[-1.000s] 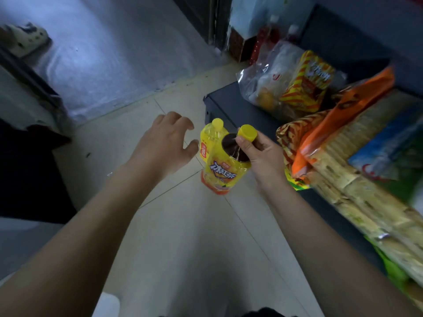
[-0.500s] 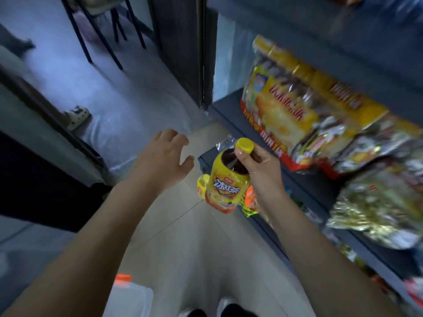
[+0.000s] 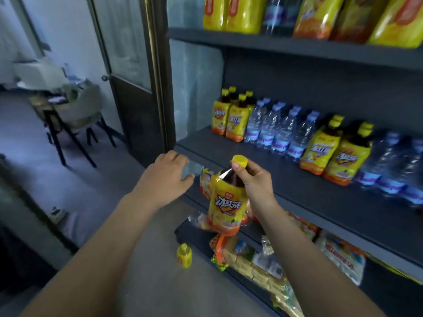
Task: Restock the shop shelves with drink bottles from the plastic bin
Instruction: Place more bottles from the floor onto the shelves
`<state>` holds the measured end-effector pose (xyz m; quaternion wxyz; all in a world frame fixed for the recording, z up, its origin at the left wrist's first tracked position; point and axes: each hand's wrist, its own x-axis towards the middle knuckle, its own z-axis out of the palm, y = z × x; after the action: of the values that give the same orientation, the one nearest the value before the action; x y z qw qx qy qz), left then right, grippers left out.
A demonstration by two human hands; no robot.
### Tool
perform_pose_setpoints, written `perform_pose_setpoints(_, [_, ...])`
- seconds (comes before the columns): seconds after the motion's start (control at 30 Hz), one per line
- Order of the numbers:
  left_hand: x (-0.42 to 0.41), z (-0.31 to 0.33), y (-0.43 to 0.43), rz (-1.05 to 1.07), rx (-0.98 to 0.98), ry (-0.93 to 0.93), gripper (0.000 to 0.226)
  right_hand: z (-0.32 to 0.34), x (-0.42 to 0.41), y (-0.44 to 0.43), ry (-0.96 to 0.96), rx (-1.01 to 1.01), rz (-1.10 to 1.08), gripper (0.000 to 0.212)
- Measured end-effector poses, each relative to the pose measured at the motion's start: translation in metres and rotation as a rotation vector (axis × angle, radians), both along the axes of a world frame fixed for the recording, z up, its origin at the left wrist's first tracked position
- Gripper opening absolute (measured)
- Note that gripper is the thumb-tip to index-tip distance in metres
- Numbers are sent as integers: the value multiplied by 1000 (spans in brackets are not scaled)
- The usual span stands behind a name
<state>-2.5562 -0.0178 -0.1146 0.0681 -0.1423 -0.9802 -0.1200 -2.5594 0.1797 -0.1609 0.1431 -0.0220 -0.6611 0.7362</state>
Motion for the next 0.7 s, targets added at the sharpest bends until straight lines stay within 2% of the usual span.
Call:
perform_pose_setpoints(0.37, [46,117,1,-175,48,93,47,121,79,0,109,-6,-155,9])
perform_pose_setpoints(0.7, [63,169,18,-246,111,138,44,190,108,19,219,38,-253,14])
